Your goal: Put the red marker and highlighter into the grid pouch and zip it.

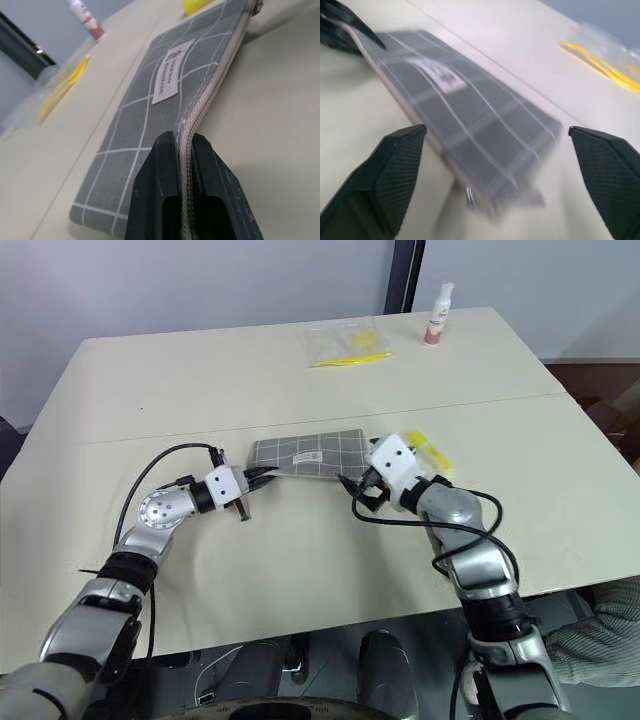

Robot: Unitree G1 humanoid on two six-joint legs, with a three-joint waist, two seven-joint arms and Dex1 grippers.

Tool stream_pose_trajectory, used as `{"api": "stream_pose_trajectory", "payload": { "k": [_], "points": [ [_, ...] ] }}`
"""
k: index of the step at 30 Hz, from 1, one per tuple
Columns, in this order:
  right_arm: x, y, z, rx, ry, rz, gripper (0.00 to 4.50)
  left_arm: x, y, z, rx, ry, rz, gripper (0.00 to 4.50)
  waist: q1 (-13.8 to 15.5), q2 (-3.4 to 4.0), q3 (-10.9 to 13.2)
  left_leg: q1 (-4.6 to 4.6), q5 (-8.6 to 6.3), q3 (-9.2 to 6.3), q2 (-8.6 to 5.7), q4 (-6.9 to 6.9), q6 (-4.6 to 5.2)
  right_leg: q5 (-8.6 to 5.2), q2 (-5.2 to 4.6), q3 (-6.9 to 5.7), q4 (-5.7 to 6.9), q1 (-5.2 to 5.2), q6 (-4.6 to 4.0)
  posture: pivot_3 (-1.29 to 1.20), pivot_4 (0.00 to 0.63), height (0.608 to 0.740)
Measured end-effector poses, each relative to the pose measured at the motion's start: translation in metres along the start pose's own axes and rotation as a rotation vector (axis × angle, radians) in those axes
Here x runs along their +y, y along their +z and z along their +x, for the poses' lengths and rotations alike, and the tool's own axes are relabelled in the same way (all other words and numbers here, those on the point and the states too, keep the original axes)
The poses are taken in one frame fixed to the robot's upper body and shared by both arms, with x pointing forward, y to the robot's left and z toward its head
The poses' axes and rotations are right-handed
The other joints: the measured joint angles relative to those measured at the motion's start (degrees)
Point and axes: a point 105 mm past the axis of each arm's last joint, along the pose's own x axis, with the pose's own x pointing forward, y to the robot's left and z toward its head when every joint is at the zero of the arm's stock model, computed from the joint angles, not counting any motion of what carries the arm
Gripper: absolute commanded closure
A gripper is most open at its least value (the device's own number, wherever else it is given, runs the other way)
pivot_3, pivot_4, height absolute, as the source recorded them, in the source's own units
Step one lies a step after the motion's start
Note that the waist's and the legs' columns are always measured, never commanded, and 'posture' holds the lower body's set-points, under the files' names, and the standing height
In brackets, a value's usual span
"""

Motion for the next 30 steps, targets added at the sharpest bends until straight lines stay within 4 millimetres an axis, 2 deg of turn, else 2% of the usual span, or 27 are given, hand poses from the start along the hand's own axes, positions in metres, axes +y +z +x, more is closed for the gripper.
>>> {"api": "stream_pose_trajectory", "payload": {
  "k": [2,5,10,14,18,21,22,27,30],
  "points": [
    [0.007,-0.017,-0.004,0.054,-0.005,0.025,0.05,-0.002,0.0,-0.003,0.014,0.032,-0.056,4.5,0.0,0.02,0.0,-0.01,0.0,0.0,0.01,0.0,-0.01,-0.02,-0.01,0.0,0.0,-0.02,-0.03,0.0,0.15,0.74],
    [0.006,-0.024,0.001,0.07,-0.058,0.06,0.05,-0.005,0.005,-0.006,0.003,0.079,-0.137,4.5,-0.3,0.02,0.0,-0.03,0.01,0.01,0.08,0.02,-0.03,-0.1,0.0,0.0,0.0,-0.03,-0.18,0.0,0.15,0.74],
    [-0.004,-0.016,0.016,0.039,-0.113,0.063,0.05,0.002,0.03,-0.005,-0.053,0.103,-0.156,4.5,0.1,0.02,0.0,-0.03,0.02,0.02,0.08,0.02,-0.04,-0.11,0.03,-0.01,-0.01,-0.12,-0.2,0.0,0.15,0.74],
    [-0.004,-0.008,0.024,-0.015,-0.117,0.151,0.05,0.011,0.047,-0.006,-0.097,0.12,-0.173,4.5,0.1,0.02,0.0,-0.09,0.02,0.04,0.06,0.02,-0.02,-0.1,0.07,-0.01,-0.02,-0.06,-0.18,0.0,0.15,0.74],
    [-0.007,-0.004,0.025,-0.05,-0.122,0.235,0.05,0.008,0.044,-0.007,-0.082,0.118,-0.198,4.5,0.0,0.02,0.0,-0.09,0.03,0.05,0.06,0.02,-0.01,-0.09,0.12,-0.01,-0.01,-0.03,-0.16,0.0,0.15,0.74],
    [-0.007,-0.002,0.026,-0.076,-0.116,0.31,1.33,0.004,0.039,-0.01,-0.057,0.108,-0.196,4.5,0.0,0.03,0.0,-0.09,0.03,0.04,0.07,0.01,-0.02,-0.09,0.13,-0.01,-0.01,-0.04,-0.16,0.0,0.15,0.74],
    [-0.005,-0.001,0.027,-0.082,-0.108,0.336,1.94,0.003,0.039,-0.01,-0.056,0.106,-0.193,4.5,0.0,0.03,0.0,-0.09,0.03,0.04,0.07,0.02,-0.02,-0.09,0.13,-0.01,-0.01,-0.05,-0.17,0.0,0.15,0.74],
    [0.003,0.002,0.028,-0.082,-0.057,0.394,4.44,0.001,0.039,-0.007,-0.052,0.106,-0.171,4.5,0.0,0.04,0.0,-0.09,0.02,0.04,0.06,0.01,-0.03,-0.1,0.1,-0.01,-0.02,-0.15,-0.2,0.0,0.15,0.74],
    [0.008,0.0,0.026,-0.043,-0.024,0.371,4.48,-0.001,0.037,-0.006,-0.047,0.106,-0.158,4.5,0.0,0.04,0.0,-0.1,0.02,0.05,0.06,0.01,-0.04,-0.11,0.08,-0.01,-0.02,-0.24,-0.2,0.0,0.15,0.74]
  ]
}}
